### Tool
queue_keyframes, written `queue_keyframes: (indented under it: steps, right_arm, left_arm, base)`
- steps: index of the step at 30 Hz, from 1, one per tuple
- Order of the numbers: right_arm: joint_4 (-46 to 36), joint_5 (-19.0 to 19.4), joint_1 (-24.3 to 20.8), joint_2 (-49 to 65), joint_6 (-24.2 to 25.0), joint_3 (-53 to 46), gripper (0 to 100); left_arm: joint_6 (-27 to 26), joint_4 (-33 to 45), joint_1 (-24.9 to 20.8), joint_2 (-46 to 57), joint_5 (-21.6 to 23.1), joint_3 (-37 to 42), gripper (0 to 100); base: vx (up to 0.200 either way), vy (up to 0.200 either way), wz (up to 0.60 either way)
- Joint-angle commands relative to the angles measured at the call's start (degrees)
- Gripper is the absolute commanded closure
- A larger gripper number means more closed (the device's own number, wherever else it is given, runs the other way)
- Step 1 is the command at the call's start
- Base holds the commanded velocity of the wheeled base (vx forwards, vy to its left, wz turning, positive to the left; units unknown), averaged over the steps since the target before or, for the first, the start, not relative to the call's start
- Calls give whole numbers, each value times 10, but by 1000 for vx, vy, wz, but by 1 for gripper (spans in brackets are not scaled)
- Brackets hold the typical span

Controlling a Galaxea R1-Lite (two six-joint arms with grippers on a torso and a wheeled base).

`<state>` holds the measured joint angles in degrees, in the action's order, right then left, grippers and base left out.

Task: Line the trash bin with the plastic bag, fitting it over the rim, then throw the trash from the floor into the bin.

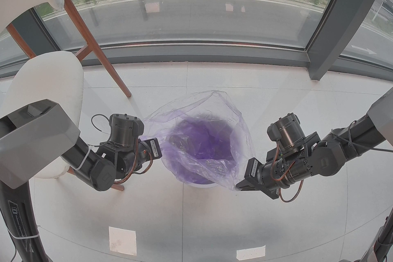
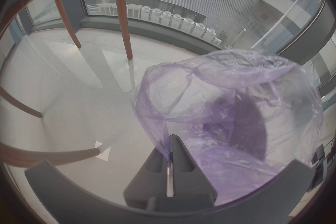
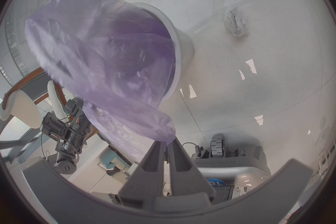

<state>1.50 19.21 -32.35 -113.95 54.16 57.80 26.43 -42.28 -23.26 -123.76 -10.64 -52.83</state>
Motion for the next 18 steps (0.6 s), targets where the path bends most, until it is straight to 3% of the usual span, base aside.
queue_keyframes:
  steps: [1,9,18]
  right_arm:
    - [0,-10,-11,-3,0,-9,100]
    - [6,-35,-5,-2,-9,-24,100]
    - [31,-46,29,0,-77,-59,100]
  left_arm:
    - [0,-2,-1,13,1,41,100]
    - [0,-39,7,21,4,75,100]
    - [-34,-59,44,12,7,64,100]
  base:
    - [0,0,0]
    - [0,0,0]
    - [0,0,0]
